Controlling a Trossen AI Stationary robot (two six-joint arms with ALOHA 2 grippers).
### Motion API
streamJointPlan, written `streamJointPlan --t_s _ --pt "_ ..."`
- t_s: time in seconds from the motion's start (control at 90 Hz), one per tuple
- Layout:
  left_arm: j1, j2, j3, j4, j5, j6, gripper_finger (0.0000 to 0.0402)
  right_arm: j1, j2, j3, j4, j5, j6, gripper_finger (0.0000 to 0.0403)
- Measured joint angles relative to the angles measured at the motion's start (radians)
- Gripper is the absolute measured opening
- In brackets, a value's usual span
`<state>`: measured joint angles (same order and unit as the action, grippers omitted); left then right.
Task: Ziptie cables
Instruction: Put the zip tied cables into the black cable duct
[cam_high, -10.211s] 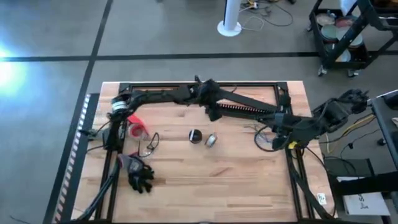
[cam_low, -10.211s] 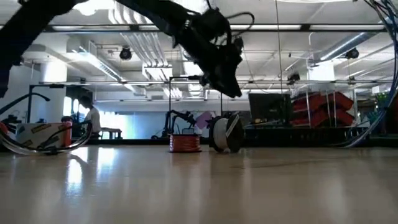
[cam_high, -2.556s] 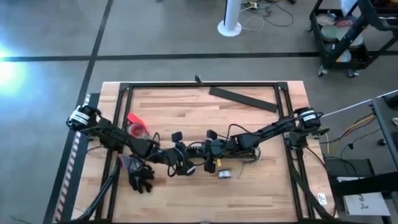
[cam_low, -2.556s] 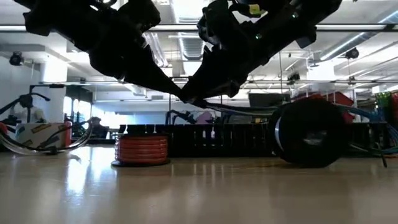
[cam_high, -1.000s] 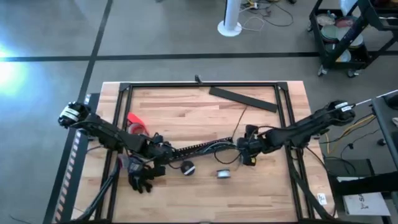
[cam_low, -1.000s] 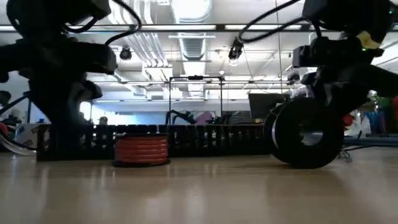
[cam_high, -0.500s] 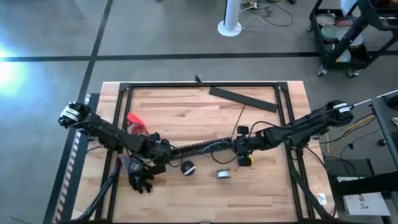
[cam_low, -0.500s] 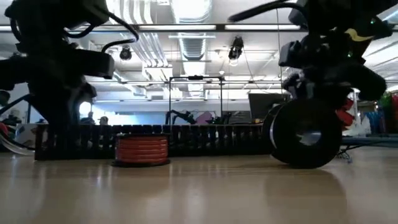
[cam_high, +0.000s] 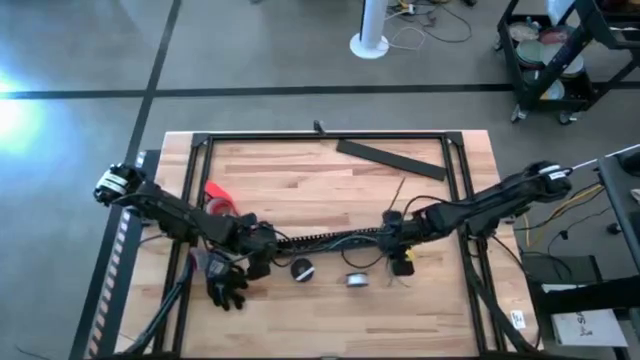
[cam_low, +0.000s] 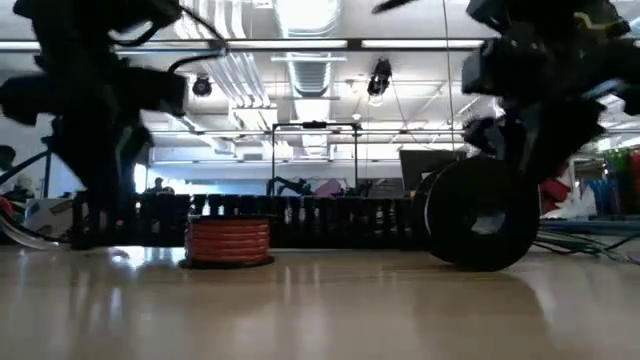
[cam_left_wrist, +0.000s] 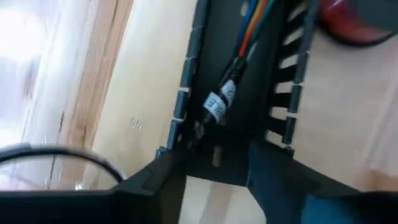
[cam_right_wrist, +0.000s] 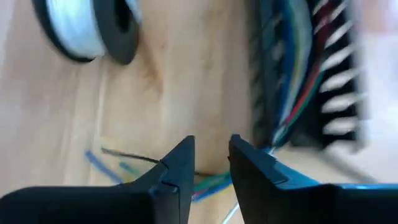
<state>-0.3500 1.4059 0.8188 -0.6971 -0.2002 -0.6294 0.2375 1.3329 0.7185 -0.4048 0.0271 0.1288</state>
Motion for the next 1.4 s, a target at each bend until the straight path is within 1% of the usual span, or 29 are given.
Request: streamJointPlan --t_s 0.144,0.2,0.333,0.411,0.544,0.6,0.733,0.9,1.111,1.3,1.4 --pt "0.000 0.000 0.085 -0.059 -0.003 0.016 0.0173 -0.019 -0.001 0.017 0.072 0.153 -0.081 0.0108" --pt "0.000 0.000 0.117 -0.090 -0.003 0.017 0.0167 -0.037 0.008 0.017 0.134 0.180 -0.104 0.0112" --pt "0.000 -0.001 0.183 -0.150 -0.019 0.019 0.0154 -0.093 0.036 0.015 0.242 0.180 -0.137 0.0111" --pt "0.000 -0.002 0.203 -0.162 -0.027 0.019 0.0149 -0.120 0.056 0.014 0.252 0.181 -0.153 0.0101" --pt "0.000 -0.002 0.194 -0.160 -0.034 0.018 0.0147 -0.125 0.084 0.014 0.257 0.169 -0.167 0.0072" --pt "0.000 -0.002 0.180 -0.161 -0.058 0.018 0.0149 -0.119 0.087 0.014 0.248 0.150 -0.168 0.0060" --pt "0.000 -0.002 0.158 -0.145 -0.123 0.028 0.0165 -0.099 0.084 0.014 0.212 0.147 -0.161 0.0032" --pt "-0.004 -0.002 0.129 -0.001 -0.131 0.074 0.0182 -0.098 0.076 0.018 0.130 0.121 -0.129 0.0005" --pt "-0.005 -0.002 0.016 0.226 -0.131 0.108 0.0179 -0.077 0.076 0.015 0.001 0.118 -0.080 0.0002" --pt "-0.003 -0.001 -0.135 0.555 -0.131 0.150 0.0160 -0.071 0.089 -0.004 0.041 0.070 -0.069 0.0002" --pt "-0.001 -0.001 -0.188 0.653 -0.132 0.153 0.0148 -0.072 0.102 -0.005 0.051 0.069 -0.069 0.0002"
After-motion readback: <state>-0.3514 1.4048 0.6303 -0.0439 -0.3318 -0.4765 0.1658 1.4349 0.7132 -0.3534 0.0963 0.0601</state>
